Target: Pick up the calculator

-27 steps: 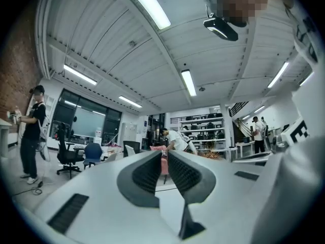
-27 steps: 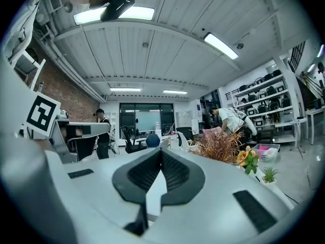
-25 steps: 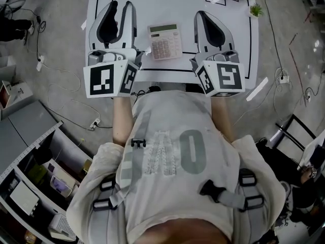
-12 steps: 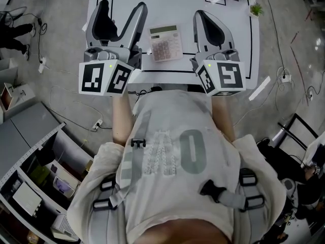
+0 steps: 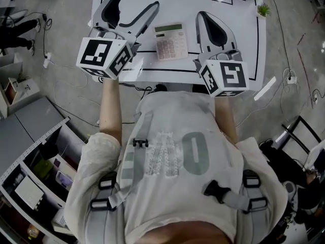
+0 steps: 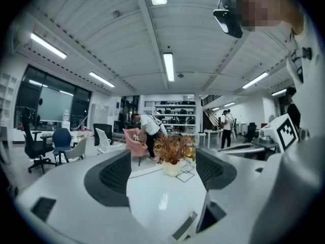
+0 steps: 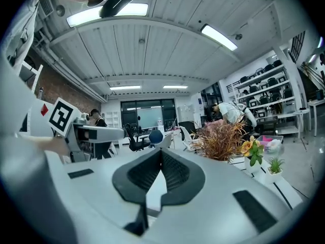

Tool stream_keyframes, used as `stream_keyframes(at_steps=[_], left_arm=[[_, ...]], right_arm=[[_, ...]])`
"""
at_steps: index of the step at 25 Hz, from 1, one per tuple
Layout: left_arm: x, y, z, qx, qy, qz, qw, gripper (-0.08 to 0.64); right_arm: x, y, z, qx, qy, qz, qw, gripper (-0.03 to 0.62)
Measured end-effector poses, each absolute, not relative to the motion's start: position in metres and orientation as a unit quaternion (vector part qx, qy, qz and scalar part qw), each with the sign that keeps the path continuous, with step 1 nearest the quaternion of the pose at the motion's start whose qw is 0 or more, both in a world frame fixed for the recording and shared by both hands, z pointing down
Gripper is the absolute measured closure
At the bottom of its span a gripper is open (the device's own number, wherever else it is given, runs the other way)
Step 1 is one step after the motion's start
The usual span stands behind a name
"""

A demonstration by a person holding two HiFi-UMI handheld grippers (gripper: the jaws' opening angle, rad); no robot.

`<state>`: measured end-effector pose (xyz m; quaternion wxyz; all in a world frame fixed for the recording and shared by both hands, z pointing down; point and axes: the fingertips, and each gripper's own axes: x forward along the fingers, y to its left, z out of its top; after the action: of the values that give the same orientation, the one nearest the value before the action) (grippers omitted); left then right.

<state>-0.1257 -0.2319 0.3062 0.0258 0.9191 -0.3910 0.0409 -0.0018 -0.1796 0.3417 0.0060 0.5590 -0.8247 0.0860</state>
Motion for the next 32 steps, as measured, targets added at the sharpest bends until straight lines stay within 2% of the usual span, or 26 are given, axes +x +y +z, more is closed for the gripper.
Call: stream_keyframes(at_steps=[4, 10, 18, 22, 29, 32], left_arm=[[-0.114, -0.237, 0.367, 0.935, -0.326, 0.126, 0.063, 0.179], [-0.098, -0.232, 0.444, 0.939, -0.228, 0.25, 0.07, 0.181], [-0.079, -0.216, 0.525, 0.919, -0.11, 0.324, 0.195, 0.181], [-0.072, -0.205, 0.551, 0.903, -0.055, 0.376, 0.201, 0.181], [-0.061, -0.186, 0.564, 0.874, 0.03, 0.411, 0.257, 0.195], [-0.061, -0.188, 0.566, 0.868, 0.031, 0.423, 0.26, 0.226]], right_arm=[[0.001, -0.178, 0.352, 0.556, -0.825, 0.099, 0.014, 0.584], [0.006, -0.173, 0.373, 0.561, -0.818, 0.124, 0.034, 0.584], [0.013, -0.17, 0.401, 0.559, -0.81, 0.174, 0.035, 0.584], [0.013, -0.171, 0.415, 0.555, -0.808, 0.192, 0.038, 0.584], [0.015, -0.171, 0.433, 0.551, -0.806, 0.211, 0.042, 0.584], [0.019, -0.17, 0.438, 0.555, -0.802, 0.216, 0.046, 0.584]])
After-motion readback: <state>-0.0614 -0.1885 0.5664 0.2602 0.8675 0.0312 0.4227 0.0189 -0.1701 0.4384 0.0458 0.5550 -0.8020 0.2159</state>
